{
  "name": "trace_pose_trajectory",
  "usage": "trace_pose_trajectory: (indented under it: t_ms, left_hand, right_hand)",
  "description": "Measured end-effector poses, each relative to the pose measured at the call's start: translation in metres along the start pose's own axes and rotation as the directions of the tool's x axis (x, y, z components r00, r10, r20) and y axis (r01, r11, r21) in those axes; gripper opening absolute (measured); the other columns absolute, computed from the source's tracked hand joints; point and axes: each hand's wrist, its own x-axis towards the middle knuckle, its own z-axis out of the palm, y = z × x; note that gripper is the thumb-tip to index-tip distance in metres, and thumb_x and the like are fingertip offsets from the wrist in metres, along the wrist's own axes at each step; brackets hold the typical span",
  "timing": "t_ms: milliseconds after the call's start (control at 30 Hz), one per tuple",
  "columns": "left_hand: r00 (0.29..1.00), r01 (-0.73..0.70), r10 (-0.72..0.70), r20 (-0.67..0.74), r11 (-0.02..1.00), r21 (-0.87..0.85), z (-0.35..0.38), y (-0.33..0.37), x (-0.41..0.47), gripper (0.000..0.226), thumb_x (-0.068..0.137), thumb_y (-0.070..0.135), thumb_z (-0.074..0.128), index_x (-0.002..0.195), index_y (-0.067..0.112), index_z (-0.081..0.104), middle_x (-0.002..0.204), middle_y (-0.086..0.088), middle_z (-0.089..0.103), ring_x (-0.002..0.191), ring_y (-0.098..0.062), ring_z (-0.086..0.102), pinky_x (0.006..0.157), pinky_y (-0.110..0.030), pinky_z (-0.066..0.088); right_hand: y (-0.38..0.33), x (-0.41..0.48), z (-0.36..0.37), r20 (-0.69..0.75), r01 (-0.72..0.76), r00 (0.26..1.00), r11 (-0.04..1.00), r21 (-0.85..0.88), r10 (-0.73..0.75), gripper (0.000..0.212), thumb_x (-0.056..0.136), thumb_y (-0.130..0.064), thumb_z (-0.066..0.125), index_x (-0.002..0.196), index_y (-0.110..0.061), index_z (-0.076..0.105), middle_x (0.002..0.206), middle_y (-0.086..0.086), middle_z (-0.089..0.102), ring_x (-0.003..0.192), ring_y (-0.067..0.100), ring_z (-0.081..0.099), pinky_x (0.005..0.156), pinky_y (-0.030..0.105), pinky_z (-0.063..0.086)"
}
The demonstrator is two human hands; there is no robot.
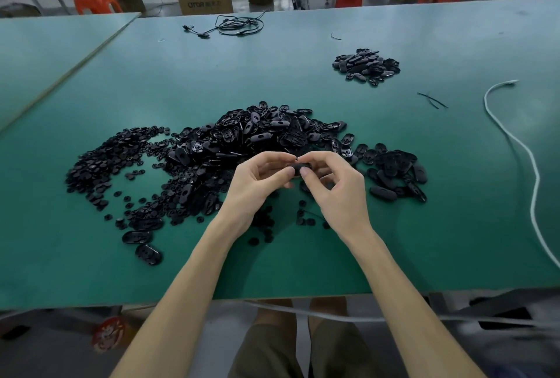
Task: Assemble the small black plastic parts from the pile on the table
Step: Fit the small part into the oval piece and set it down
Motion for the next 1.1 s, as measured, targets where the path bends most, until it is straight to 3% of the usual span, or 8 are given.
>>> trace_pose_trajectory:
  t_ms: [233, 600, 967, 1100]
  left_hand:
    - [1.000, 0.001, -0.002, 0.003, 0.997, 0.078, 0.0024, 0.0003, -0.0012, 0.020, 0.091, 0.003, 0.076, 0.111, 0.007, 0.075, 0.106, -0.008, 0.078, 0.092, -0.014, 0.070, 0.067, -0.022, 0.055]
    - [1.000, -0.010, 0.011, -0.008, 0.996, 0.088, 0.0025, -0.0004, -0.0015, 0.017, 0.091, 0.006, 0.077, 0.108, 0.006, 0.074, 0.102, -0.011, 0.078, 0.087, -0.016, 0.070, 0.071, -0.025, 0.057]
    - [1.000, -0.014, 0.016, -0.011, 0.991, 0.133, 0.0019, 0.0000, -0.0012, 0.015, 0.094, -0.006, 0.068, 0.105, 0.004, 0.072, 0.093, 0.000, 0.076, 0.072, -0.009, 0.066, 0.072, -0.022, 0.055]
    - [0.999, -0.018, 0.025, -0.034, 0.981, 0.193, 0.0033, -0.0005, -0.0022, 0.019, 0.093, -0.012, 0.064, 0.100, 0.005, 0.070, 0.094, -0.011, 0.074, 0.076, -0.015, 0.067, 0.079, -0.029, 0.058]
  right_hand:
    - [-0.0006, 0.0001, -0.0005, 0.011, -0.017, 1.000, 1.000, 0.023, 0.017, 0.021, 0.092, -0.010, 0.076, 0.105, -0.026, 0.074, 0.094, -0.015, 0.074, 0.090, 0.010, 0.070, 0.076, 0.017, 0.053]
    - [-0.0034, -0.0001, -0.0018, 0.029, -0.002, 1.000, 1.000, -0.014, 0.002, 0.020, 0.093, -0.009, 0.076, 0.106, -0.024, 0.080, 0.099, -0.009, 0.073, 0.089, 0.010, 0.068, 0.076, 0.019, 0.053]
    - [-0.0039, -0.0001, -0.0006, 0.047, -0.035, 0.998, 0.999, 0.016, 0.034, 0.023, 0.089, -0.011, 0.080, 0.103, -0.029, 0.078, 0.093, -0.010, 0.076, 0.089, 0.009, 0.072, 0.078, 0.018, 0.053]
    - [-0.0029, -0.0003, 0.0010, 0.082, -0.038, 0.996, 0.999, 0.013, 0.036, 0.025, 0.089, -0.009, 0.080, 0.098, -0.032, 0.077, 0.089, -0.008, 0.074, 0.084, 0.011, 0.071, 0.075, 0.017, 0.051]
